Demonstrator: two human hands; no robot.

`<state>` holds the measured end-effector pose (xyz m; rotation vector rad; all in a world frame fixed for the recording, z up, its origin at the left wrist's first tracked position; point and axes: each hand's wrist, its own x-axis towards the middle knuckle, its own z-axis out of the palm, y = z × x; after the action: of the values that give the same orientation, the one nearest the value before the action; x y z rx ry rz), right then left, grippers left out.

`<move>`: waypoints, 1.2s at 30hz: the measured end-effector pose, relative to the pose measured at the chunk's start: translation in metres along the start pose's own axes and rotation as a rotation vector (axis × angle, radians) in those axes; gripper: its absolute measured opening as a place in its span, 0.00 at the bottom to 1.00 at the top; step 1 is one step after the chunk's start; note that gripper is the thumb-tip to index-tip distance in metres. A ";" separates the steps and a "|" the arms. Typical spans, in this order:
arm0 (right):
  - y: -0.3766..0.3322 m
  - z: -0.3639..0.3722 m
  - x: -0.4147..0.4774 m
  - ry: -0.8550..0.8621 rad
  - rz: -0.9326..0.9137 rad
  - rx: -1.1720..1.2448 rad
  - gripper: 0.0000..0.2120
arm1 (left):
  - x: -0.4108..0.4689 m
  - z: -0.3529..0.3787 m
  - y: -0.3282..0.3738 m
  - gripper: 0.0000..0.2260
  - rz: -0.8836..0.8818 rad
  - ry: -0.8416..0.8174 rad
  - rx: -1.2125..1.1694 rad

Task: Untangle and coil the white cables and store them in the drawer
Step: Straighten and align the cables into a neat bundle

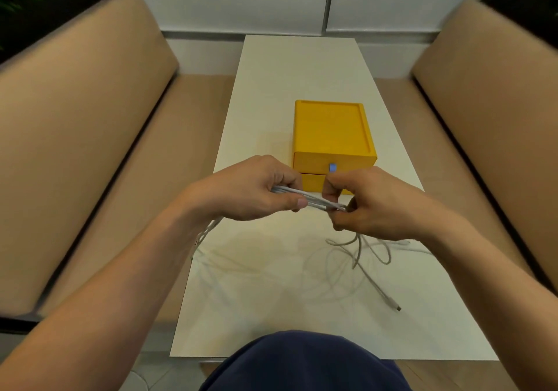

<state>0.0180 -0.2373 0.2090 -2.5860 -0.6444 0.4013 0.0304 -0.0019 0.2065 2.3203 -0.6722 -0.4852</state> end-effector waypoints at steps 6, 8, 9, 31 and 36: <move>0.011 -0.007 -0.001 -0.124 0.022 0.150 0.05 | -0.005 -0.005 -0.007 0.10 0.007 0.025 -0.044; 0.014 -0.007 -0.004 -0.136 0.005 0.169 0.09 | -0.008 -0.006 -0.009 0.10 0.017 0.039 -0.085; 0.015 -0.008 -0.005 -0.099 -0.015 0.226 0.11 | -0.009 -0.007 -0.009 0.11 0.019 0.046 -0.119; 0.009 -0.008 0.007 0.144 -0.012 0.151 0.16 | -0.001 0.004 -0.022 0.14 -0.033 0.220 -0.135; 0.014 -0.011 0.011 0.134 -0.008 0.341 0.15 | 0.001 0.004 -0.023 0.09 -0.012 0.249 -0.230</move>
<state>0.0370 -0.2466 0.2103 -2.2620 -0.4919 0.3023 0.0372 0.0103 0.1873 2.1218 -0.4582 -0.2573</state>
